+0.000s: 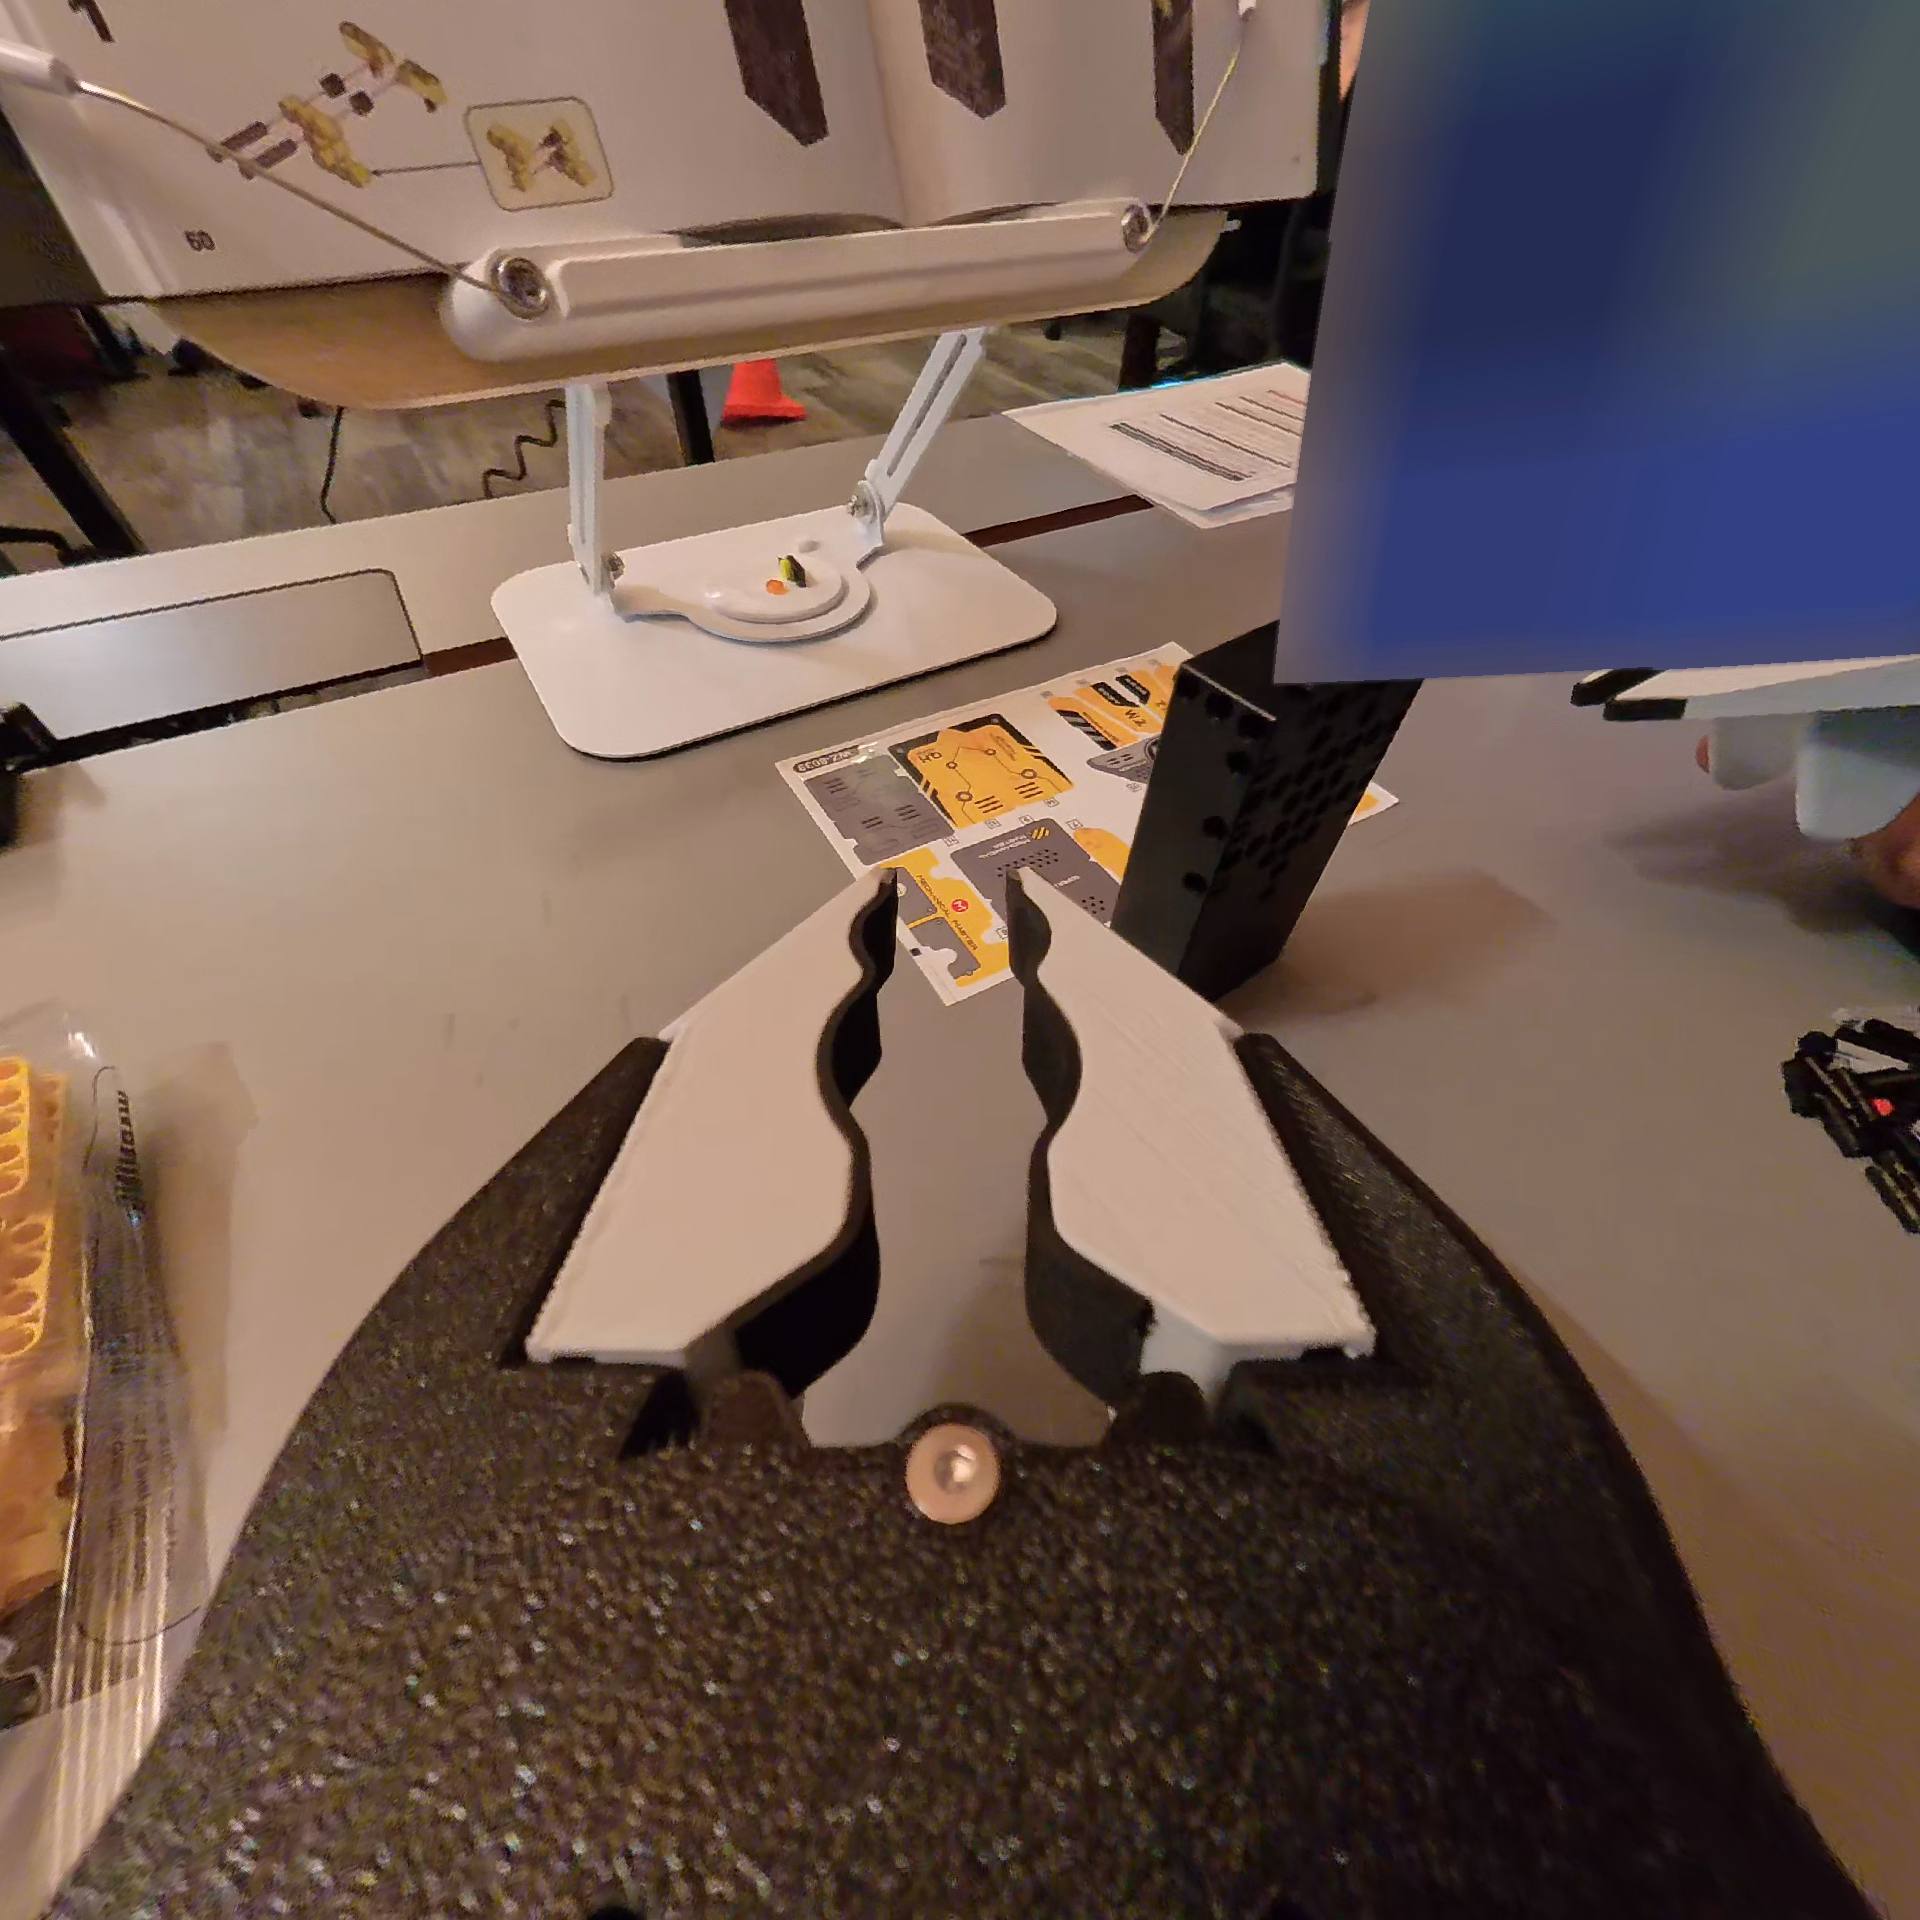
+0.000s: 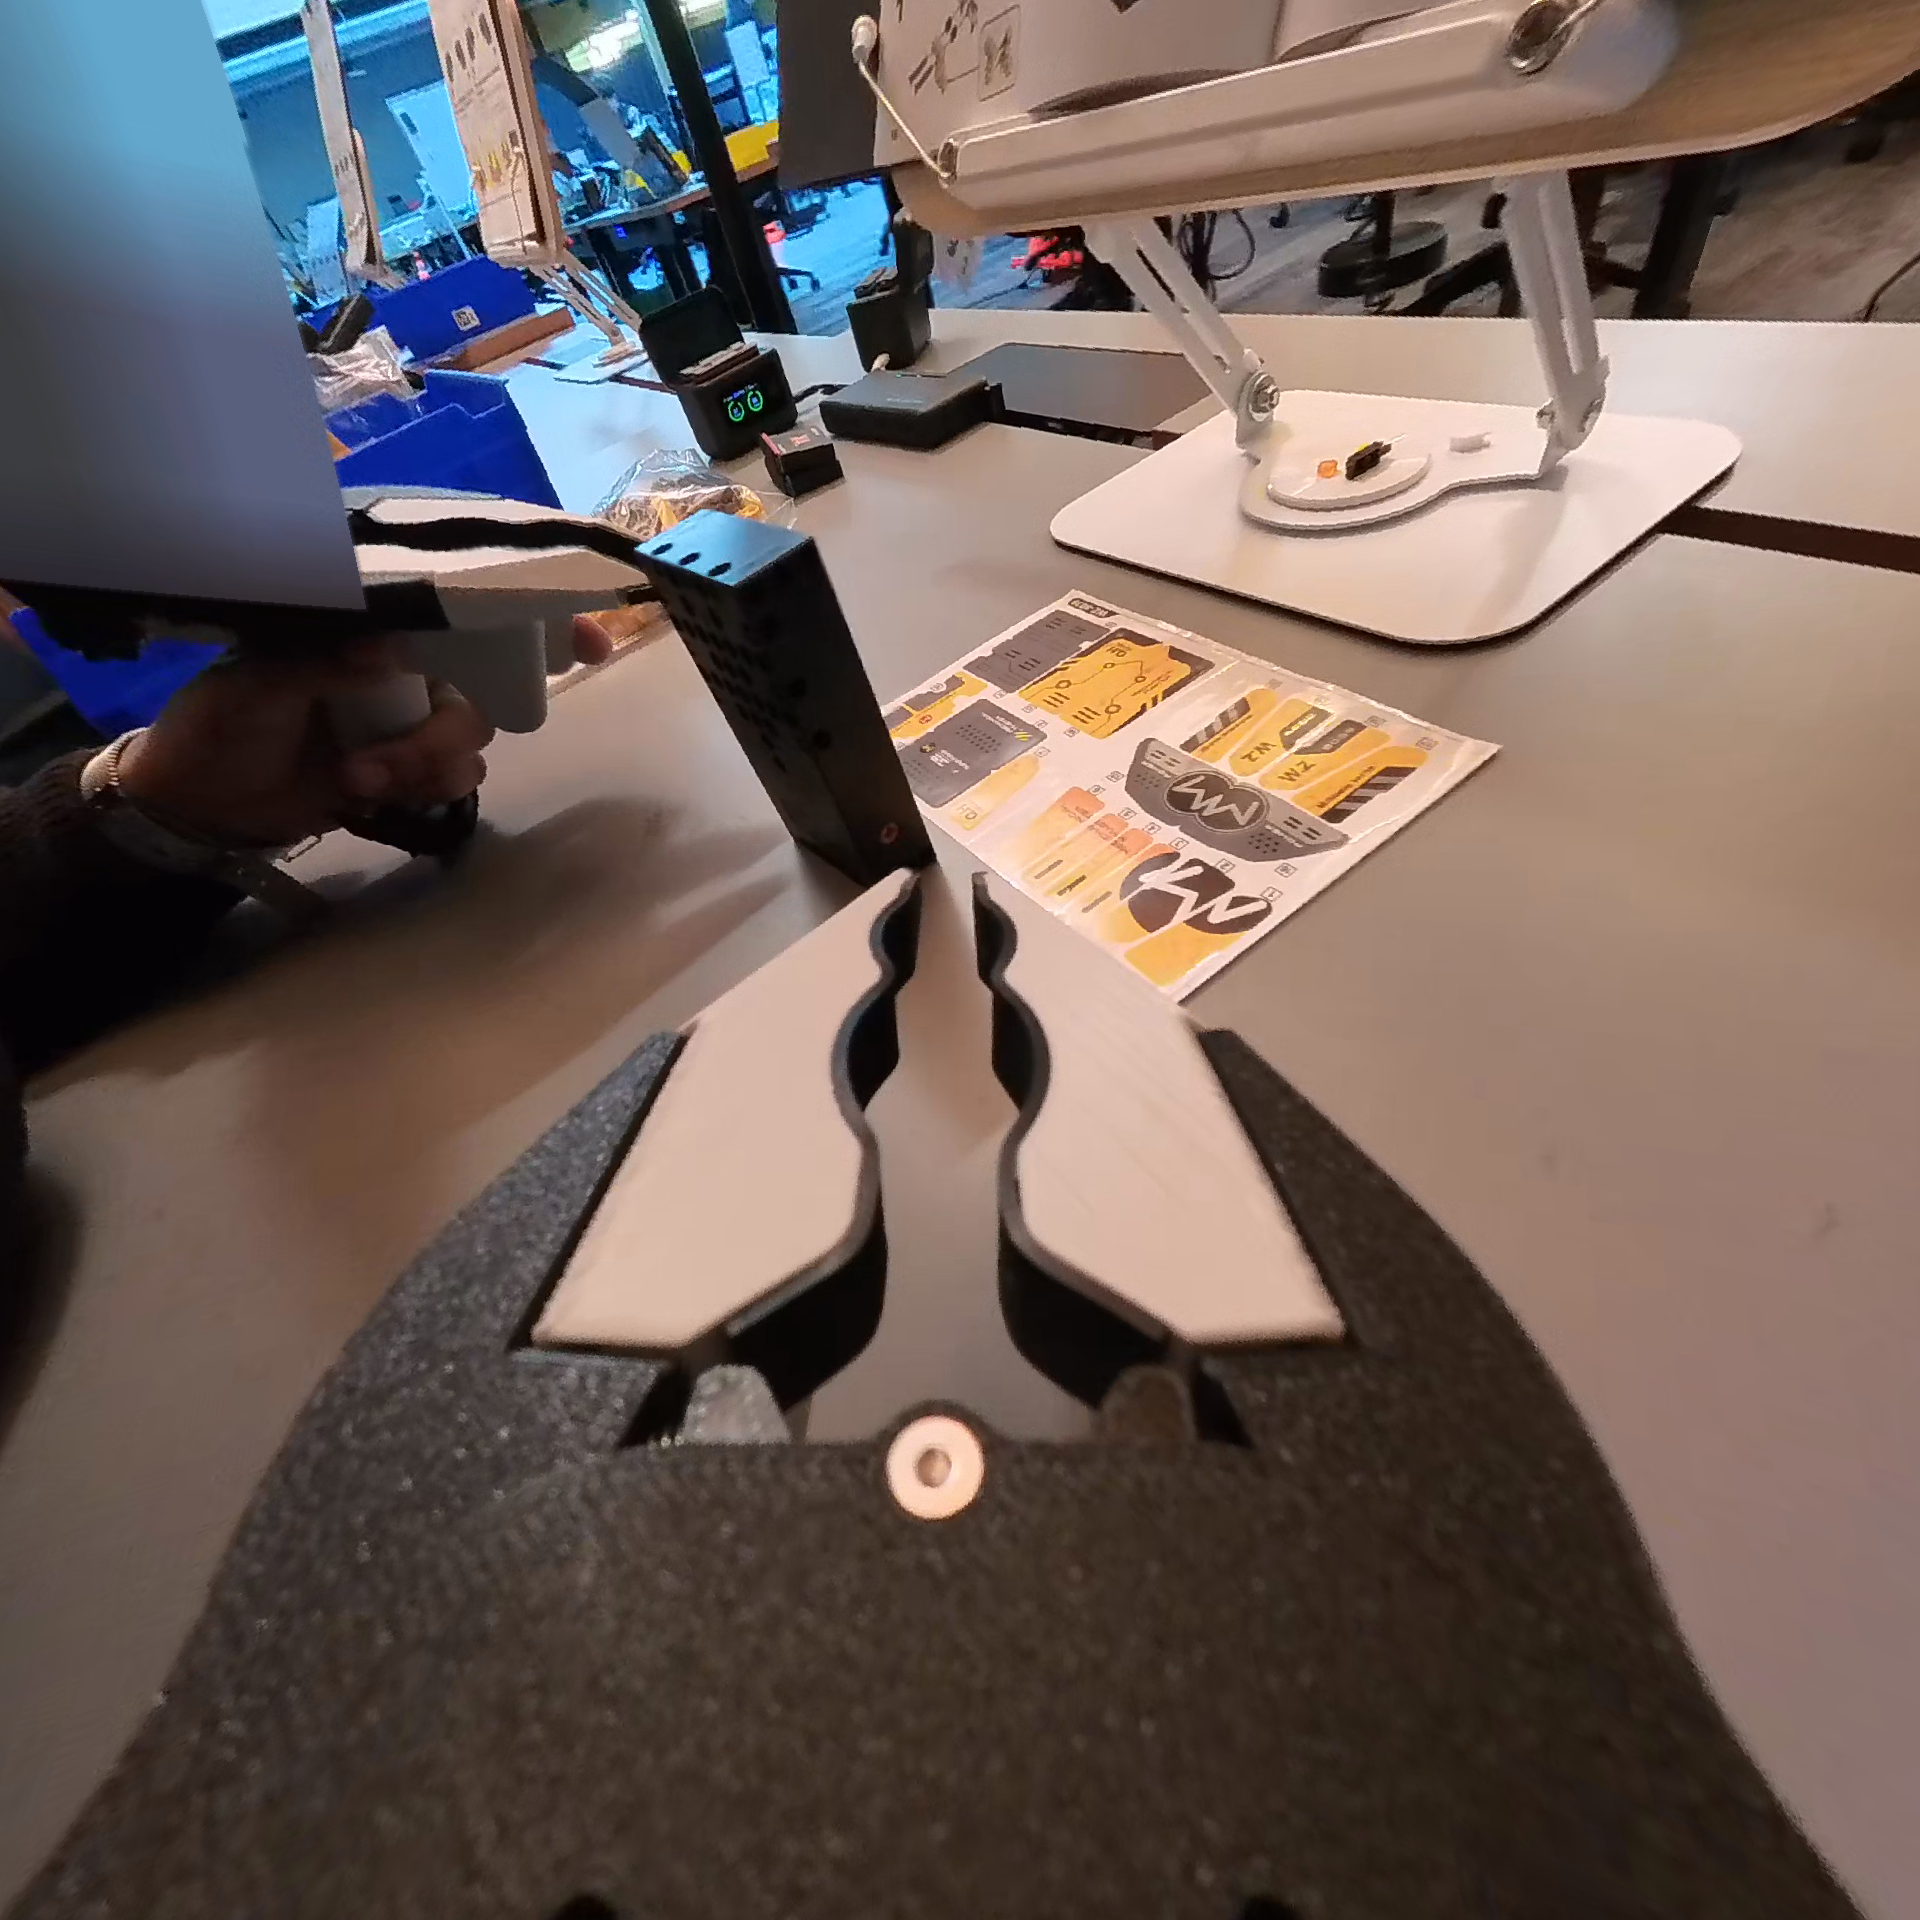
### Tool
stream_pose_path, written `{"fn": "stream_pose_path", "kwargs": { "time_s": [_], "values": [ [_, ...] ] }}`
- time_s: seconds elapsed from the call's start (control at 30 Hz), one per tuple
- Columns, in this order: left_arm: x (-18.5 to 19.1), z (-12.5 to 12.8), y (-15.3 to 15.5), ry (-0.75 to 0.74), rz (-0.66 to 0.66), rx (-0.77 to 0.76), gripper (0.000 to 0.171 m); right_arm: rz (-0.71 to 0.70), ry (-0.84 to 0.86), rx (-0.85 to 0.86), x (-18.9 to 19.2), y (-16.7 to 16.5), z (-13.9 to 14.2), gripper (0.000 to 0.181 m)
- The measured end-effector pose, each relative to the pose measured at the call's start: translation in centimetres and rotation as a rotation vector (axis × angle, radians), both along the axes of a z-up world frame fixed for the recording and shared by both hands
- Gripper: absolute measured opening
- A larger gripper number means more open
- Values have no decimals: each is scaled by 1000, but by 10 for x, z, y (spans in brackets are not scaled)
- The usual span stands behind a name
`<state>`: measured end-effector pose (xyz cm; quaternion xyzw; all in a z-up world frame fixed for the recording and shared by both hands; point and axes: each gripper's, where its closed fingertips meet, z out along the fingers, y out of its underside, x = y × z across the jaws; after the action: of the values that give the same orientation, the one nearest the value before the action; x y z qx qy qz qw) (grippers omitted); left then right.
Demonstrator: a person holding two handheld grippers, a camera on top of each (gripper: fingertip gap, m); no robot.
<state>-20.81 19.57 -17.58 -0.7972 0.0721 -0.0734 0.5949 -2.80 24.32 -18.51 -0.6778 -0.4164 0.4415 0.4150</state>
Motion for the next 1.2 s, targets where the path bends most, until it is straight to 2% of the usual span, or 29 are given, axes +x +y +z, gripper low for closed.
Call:
{"fn": "stream_pose_path", "kwargs": {
  "time_s": [0.27, 0.4, 0.53, 0.73, 0.9, 1.1, 1.17, 1.2],
  "values": [
    [1, 2, -1, -29, 2, 0, 20, -8, -7, 20, 5, 4, 1, 9],
    [17, 13, -7, -101, -69, 26, 20, -8, -43, 113, 20, 9, 9, 9],
    [32, 20, -12, -114, -133, 52, 20, 64, -8, 154, 33, -1, 24, 10],
    [39, 10, -11, -92, -157, 27, 20, 111, 14, 195, 38, -13, 30, 15],
    [40, 3, -9, -134, -172, -10, 19, 164, -27, 200, 26, -27, 19, 27],
    [41, 4, -10, -167, -191, -18, 19, 180, -71, 212, 20, -32, 9, 51],
    [48, 4, -13, -169, -228, -21, 18, 191, -80, 198, 18, -34, 5, 52],
    [54, 5, -16, -172, -261, -18, 18, 185, -99, 208, 20, -32, 3, 47]
  ]
}}
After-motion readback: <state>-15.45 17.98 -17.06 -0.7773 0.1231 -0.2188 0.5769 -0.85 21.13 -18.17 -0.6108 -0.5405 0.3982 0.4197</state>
